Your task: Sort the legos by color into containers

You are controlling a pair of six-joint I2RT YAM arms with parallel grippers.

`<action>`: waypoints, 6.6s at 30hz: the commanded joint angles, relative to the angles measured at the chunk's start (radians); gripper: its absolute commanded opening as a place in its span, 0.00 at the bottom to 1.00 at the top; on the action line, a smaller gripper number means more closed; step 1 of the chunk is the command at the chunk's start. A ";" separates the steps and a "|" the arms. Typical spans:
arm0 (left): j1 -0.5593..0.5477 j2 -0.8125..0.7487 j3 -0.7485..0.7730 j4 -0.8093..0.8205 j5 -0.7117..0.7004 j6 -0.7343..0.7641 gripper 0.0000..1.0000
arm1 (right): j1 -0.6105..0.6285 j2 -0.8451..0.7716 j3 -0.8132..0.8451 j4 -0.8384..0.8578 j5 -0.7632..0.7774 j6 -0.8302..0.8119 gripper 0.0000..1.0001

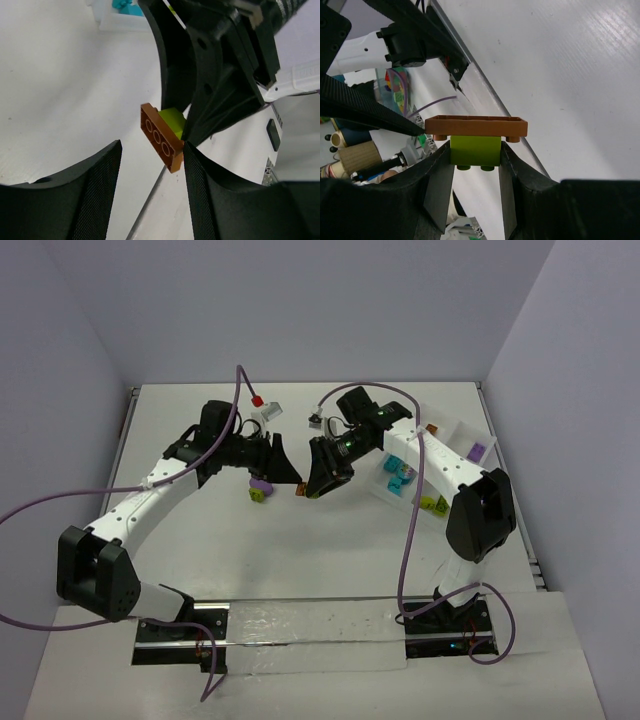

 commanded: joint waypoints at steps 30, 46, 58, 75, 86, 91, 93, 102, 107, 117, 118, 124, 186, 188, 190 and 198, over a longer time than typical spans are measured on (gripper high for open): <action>-0.019 -0.057 -0.094 0.170 0.082 -0.126 0.52 | -0.007 0.006 0.103 -0.036 -0.021 -0.024 0.00; -0.004 -0.071 -0.077 0.155 -0.075 -0.169 0.00 | -0.014 -0.011 0.052 -0.045 0.027 -0.048 0.00; 0.106 -0.048 -0.103 0.159 -0.296 -0.295 0.00 | -0.127 -0.196 -0.081 0.031 0.582 0.107 0.00; 0.106 0.002 -0.036 0.084 -0.320 -0.243 0.00 | -0.534 -0.609 -0.595 0.391 1.171 0.302 0.00; 0.106 -0.010 -0.016 0.060 -0.308 -0.232 0.00 | -0.585 -0.487 -0.633 0.556 1.098 0.284 0.43; 0.106 -0.013 -0.006 0.058 -0.300 -0.242 0.00 | -0.585 -0.460 -0.648 0.567 1.071 0.282 0.72; 0.106 -0.015 -0.004 0.063 -0.288 -0.245 0.00 | -0.585 -0.464 -0.651 0.560 1.074 0.280 0.72; 0.106 -0.010 0.013 0.079 -0.229 -0.254 0.00 | -0.500 -0.585 -0.657 0.652 0.840 0.186 0.66; 0.106 0.002 0.028 0.087 -0.166 -0.254 0.00 | -0.211 -0.579 -0.597 0.740 0.492 -0.162 0.66; 0.106 0.015 0.059 0.019 -0.116 -0.235 0.00 | 0.136 -0.489 -0.548 0.818 0.562 -0.585 0.73; 0.106 0.014 0.056 0.021 -0.107 -0.239 0.00 | 0.154 -0.471 -0.542 0.819 0.579 -0.611 0.74; 0.106 0.012 0.065 0.002 -0.087 -0.235 0.00 | 0.224 -0.419 -0.557 0.946 0.623 -0.721 0.82; 0.293 0.027 0.099 -0.122 -0.284 -0.218 0.81 | -0.207 -0.387 -0.631 1.222 0.767 -0.131 0.08; 0.293 0.046 0.109 -0.118 -0.289 -0.228 0.81 | -0.277 -0.412 -0.639 1.216 0.892 -0.079 0.11; 0.293 0.059 0.120 -0.120 -0.293 -0.230 0.81 | -0.296 -0.419 -0.647 1.217 0.942 -0.066 0.13; 0.293 0.123 0.212 -0.177 -0.358 -0.202 0.80 | -0.378 -0.352 -0.619 1.191 1.208 -0.033 0.11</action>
